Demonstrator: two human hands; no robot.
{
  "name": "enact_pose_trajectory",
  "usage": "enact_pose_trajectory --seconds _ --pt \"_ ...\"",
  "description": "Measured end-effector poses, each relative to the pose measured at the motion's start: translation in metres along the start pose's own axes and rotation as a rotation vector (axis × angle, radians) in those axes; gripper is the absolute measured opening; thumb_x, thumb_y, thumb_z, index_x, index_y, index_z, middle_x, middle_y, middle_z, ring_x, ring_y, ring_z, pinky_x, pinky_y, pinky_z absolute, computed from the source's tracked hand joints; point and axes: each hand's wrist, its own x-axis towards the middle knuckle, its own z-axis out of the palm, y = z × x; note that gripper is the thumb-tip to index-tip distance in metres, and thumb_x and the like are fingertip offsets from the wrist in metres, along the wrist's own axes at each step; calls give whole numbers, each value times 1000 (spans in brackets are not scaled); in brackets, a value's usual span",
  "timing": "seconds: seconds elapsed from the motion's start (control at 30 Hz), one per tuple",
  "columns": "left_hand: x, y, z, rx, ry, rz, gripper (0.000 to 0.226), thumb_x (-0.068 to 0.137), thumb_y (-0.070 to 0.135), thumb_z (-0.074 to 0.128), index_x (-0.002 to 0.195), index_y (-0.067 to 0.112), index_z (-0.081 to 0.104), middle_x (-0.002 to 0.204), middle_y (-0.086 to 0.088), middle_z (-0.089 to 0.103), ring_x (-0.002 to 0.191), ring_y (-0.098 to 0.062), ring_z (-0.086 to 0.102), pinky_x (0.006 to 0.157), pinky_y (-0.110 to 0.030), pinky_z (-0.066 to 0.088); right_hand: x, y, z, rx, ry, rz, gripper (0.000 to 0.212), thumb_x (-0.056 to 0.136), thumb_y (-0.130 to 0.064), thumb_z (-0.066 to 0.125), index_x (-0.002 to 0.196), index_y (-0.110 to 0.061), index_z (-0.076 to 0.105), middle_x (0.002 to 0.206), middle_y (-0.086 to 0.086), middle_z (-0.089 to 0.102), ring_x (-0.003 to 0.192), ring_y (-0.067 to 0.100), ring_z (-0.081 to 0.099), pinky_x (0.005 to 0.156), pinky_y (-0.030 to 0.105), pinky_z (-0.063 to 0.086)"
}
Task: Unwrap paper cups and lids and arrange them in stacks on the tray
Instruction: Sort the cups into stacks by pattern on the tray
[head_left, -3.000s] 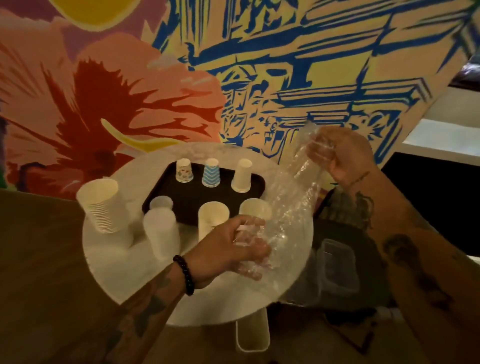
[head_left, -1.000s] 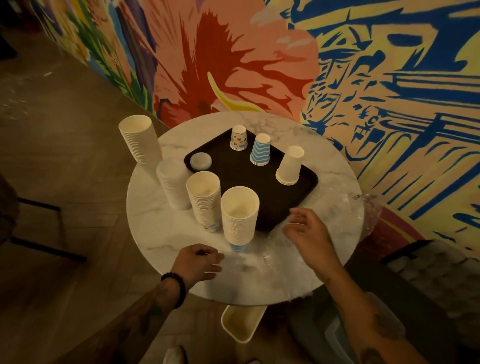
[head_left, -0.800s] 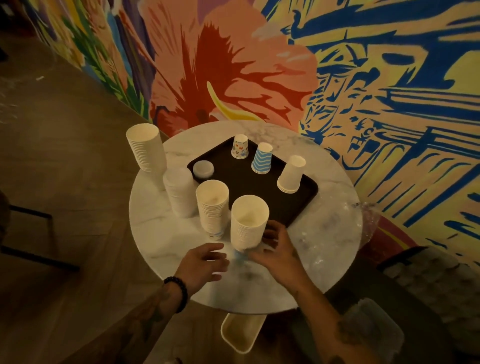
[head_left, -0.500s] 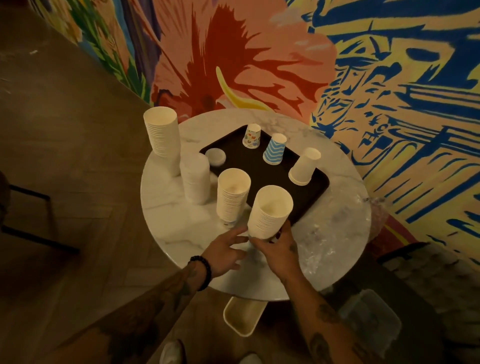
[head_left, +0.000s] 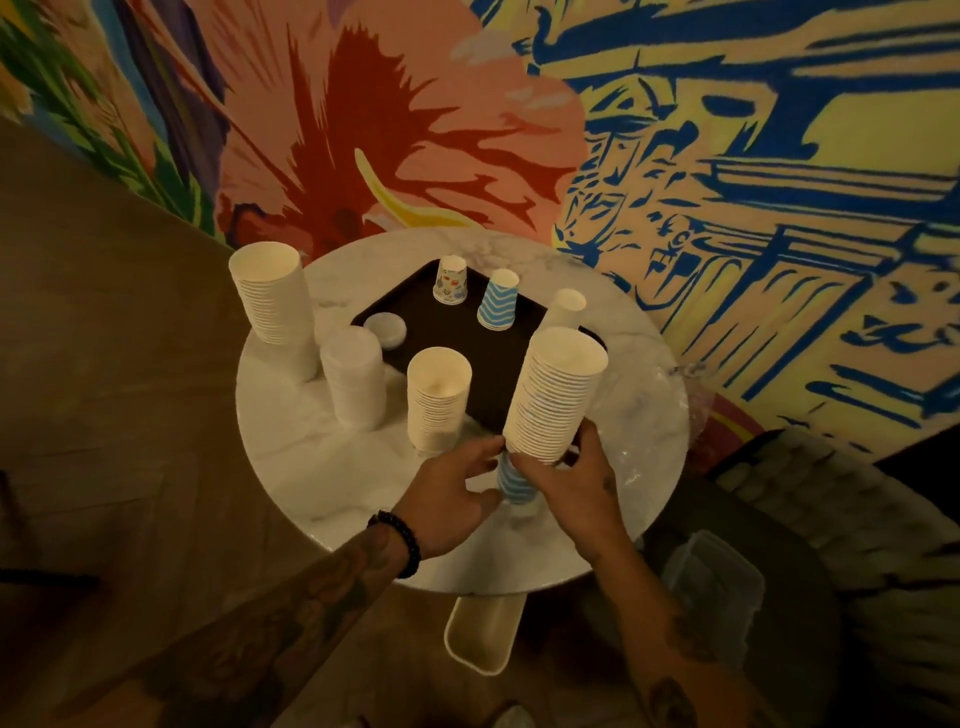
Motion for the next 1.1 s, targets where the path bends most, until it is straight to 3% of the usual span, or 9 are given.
enact_pose_trajectory --seconds 0.13,0.23,0.37,0.53,0.63,0.7,0.83,0.97,1.1 --pt "11 41 -27 101 3 216 53 89 5 69 137 23 53 125 6 63 110 6 58 99 -24 51 1 -22 -23 148 -21 -72 56 83 -22 80 125 -43 50 119 -19 63 105 1 63 85 23 53" --pt "29 75 -58 348 141 440 65 86 11 72 144 26 46 131 3 58 114 -11 58 97 -41 53 -1 -36 -39 204 -91 -86 46 86 -21 75 120 -44 55 119 -14 69 109 10 67 94 37 56" --pt "53 125 -100 890 207 757 101 76 14 76 155 34 17 160 -8 24 141 -31 31 101 -49 48 -9 -54 -57 292 -246 -81 53 71 -28 70 123 -32 60 115 -5 74 104 19 70 87 33 57" --pt "70 151 -118 1295 28 953 122 63 24 80 156 43 4 165 -7 -10 151 -34 3 101 -55 45 -15 -70 -62 418 -402 52 66 58 -38 74 120 -18 66 106 10 76 88 25 72 79 35 58" --pt "72 150 -124 1385 -78 974 119 61 29 82 155 42 10 166 -4 -2 149 -32 4 99 -55 46 -17 -85 -66 415 -413 122 51 62 -33 75 109 -16 71 97 13 76 79 25 73 71 35 59" --pt "74 146 -130 1378 -117 955 111 62 31 82 154 38 20 163 -5 16 147 -32 14 93 -51 50 -15 -96 -67 378 -429 140 40 71 -30 71 108 -13 70 95 13 76 77 25 73 71 36 59" --pt "75 133 -146 1262 -124 792 96 67 37 79 149 30 30 139 -4 44 127 -24 37 87 -43 52 -9 -120 -69 338 -429 175 38 83 -35 68 112 -9 67 90 17 75 71 27 73 59 34 59" --pt "70 118 -171 1064 -34 599 93 68 46 80 146 33 32 129 2 48 116 -20 44 95 -39 46 3 -145 -76 432 -490 59 49 91 -33 58 137 -17 57 118 21 69 93 42 70 56 34 58" --pt "51 105 -186 775 44 470 99 70 49 80 150 41 22 123 6 52 110 -15 53 89 -31 47 12 -181 -61 435 -220 -143 50 82 -30 71 127 -12 54 102 14 67 74 27 68 44 26 46"
